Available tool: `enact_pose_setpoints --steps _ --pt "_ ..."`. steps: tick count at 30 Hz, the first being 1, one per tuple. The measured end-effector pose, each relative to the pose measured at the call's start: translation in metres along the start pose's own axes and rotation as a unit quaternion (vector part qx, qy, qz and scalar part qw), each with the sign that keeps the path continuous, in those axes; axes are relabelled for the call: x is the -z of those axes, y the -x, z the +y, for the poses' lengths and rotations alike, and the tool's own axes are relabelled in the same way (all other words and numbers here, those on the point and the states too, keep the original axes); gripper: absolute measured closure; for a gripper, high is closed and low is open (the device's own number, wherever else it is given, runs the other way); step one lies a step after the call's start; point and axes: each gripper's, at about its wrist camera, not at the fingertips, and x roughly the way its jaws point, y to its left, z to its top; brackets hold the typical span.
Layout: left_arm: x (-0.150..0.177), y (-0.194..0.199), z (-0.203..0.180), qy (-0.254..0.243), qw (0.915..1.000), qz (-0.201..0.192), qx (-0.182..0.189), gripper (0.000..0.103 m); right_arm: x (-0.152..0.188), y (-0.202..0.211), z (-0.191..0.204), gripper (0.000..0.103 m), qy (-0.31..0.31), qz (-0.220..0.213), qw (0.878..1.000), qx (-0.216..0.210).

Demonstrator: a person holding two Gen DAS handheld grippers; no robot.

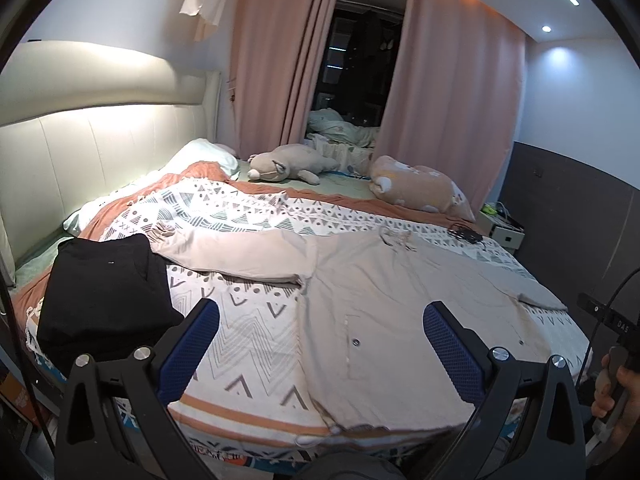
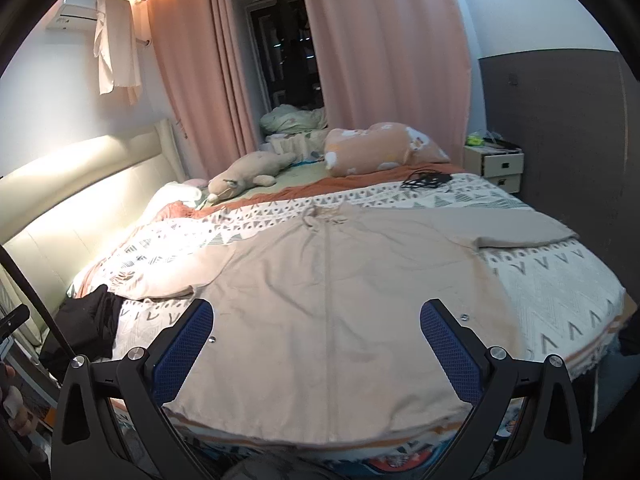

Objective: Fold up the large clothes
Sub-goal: 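Move both tools toward the shirt sleeve nearest the left tool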

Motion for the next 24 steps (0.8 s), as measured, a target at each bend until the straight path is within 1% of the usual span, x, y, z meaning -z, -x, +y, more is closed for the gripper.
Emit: enact_pose_setpoints --steps 1,2,4,6,7,9,11,13,16,18,21,23,24 --pt "-0.004 -0.008 0.005 0.003 1.0000 0.001 -0.003 0.000 -0.005 -0.017 0.002 0.000 0.002 0.007 1.000 -0.006" --pt "-0.009 -0.016 0.011 0.006 0.9999 0.004 -0.008 0.000 -0.009 -0.024 0.001 0.000 0.001 0.011 1.000 -0.010" --pt "-0.018 -0.033 0.024 0.013 0.9995 0.013 -0.027 0.000 -0.019 -0.053 0.002 0.000 0.003 0.023 1.000 -0.018" --pt "-0.028 -0.050 0.038 0.029 0.9990 0.019 -0.028 0.000 -0.032 -0.070 0.004 0.000 0.002 0.029 0.999 -0.026" --pt "-0.033 -0.059 0.046 0.037 0.9986 0.024 -0.030 0.000 -0.038 -0.087 0.004 0.000 0.000 0.033 0.999 -0.032" --pt "-0.042 -0.077 0.061 0.044 0.9978 0.030 -0.041 0.000 -0.051 -0.110 0.003 0.000 -0.008 0.038 0.998 -0.040" --pt "-0.050 -0.091 0.071 0.049 0.9969 0.036 -0.051 0.000 -0.061 -0.124 0.004 0.000 -0.018 0.041 0.998 -0.046" --pt "-0.056 -0.104 0.081 0.058 0.9961 0.042 -0.051 0.000 -0.071 -0.149 0.003 0.000 -0.030 0.045 0.997 -0.045" --pt "-0.065 -0.124 0.093 0.065 0.9948 0.050 -0.061 0.000 -0.083 -0.175 0.007 0.000 -0.034 0.049 0.997 -0.059" --pt "-0.071 -0.139 0.103 0.073 0.9935 0.057 -0.066 0.000 -0.087 -0.188 0.013 0.000 -0.036 0.049 0.996 -0.061" --pt "-0.077 -0.161 0.116 0.084 0.9917 0.067 -0.071 0.000 -0.093 -0.212 0.012 0.000 -0.052 0.058 0.995 -0.064" --pt "-0.079 -0.175 0.124 0.089 0.9904 0.074 -0.075 0.000 -0.097 -0.228 0.018 0.000 -0.065 0.059 0.994 -0.064" --pt "-0.081 -0.184 0.129 0.094 0.9892 0.079 -0.080 0.002 -0.101 -0.238 0.017 0.000 -0.073 0.061 0.993 -0.067"
